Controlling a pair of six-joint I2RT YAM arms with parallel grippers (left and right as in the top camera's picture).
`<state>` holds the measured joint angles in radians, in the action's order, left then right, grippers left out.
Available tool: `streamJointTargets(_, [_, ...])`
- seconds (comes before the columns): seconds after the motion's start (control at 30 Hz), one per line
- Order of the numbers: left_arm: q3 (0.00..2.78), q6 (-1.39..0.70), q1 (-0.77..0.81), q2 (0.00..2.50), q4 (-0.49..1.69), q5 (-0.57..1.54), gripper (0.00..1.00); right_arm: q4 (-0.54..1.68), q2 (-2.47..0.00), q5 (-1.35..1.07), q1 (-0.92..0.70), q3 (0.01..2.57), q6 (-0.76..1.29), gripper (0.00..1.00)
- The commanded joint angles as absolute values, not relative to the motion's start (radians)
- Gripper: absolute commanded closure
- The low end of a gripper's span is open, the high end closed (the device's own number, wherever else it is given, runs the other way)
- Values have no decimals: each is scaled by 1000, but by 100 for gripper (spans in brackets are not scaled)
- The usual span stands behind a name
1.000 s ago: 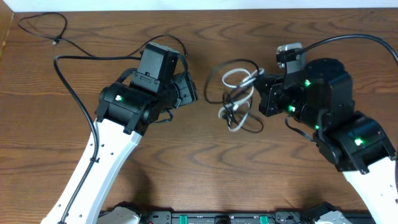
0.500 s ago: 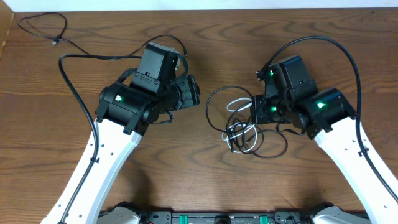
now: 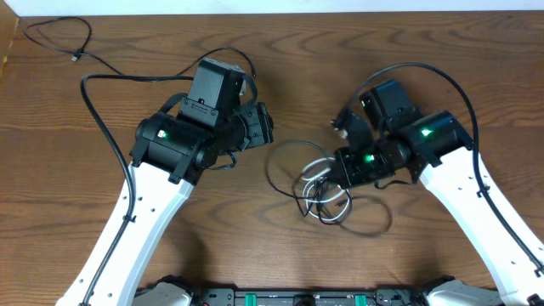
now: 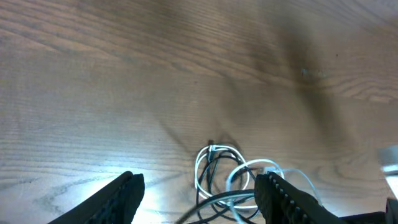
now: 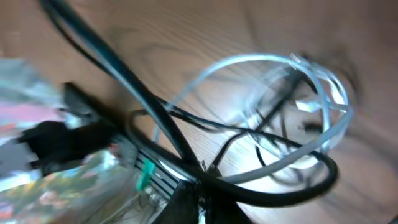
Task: Untangle cables
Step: 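Pull the coil apart between left and right grippers over the table center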
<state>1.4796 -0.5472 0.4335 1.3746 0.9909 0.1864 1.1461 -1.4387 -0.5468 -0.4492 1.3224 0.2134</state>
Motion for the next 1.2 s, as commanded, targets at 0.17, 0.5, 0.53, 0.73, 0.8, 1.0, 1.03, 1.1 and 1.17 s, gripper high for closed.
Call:
streamJointTargets(0.17, [1483, -332, 431, 1377, 991, 401, 38, 1094, -1427, -414, -450, 1345, 333, 98])
streamJointTargets(0.5, [1483, -235, 431, 1382, 971, 461, 38, 1066, -1426, -464, -450, 1345, 286, 99])
streamJointTargets(0.53, [1483, -262, 431, 1386, 972, 461, 38, 1056, -1426, -472, -450, 1345, 287, 99])
streamJointTargets(0.73, [1483, -470, 431, 1415, 997, 487, 42, 987, -1426, -486, -450, 1345, 295, 99])
streamJointTargets(0.8, [1483, -475, 431, 1422, 997, 490, 42, 979, -1426, -485, -450, 1345, 295, 99])
streamJointTargets(1.0, [1483, -593, 431, 1431, 983, 474, 42, 947, -1426, -485, -450, 1345, 315, 99])
streamJointTargets(1.03, [1483, -591, 431, 1433, 979, 443, 42, 937, -1426, -486, -450, 1345, 321, 99])
streamJointTargets(1.1, [1483, -547, 431, 1433, 982, 301, 42, 926, -1426, -485, -450, 1345, 321, 99])
streamJointTargets(1.17, [1483, -505, 431, 1436, 1009, 135, 42, 928, -1426, -485, -450, 1345, 321, 99])
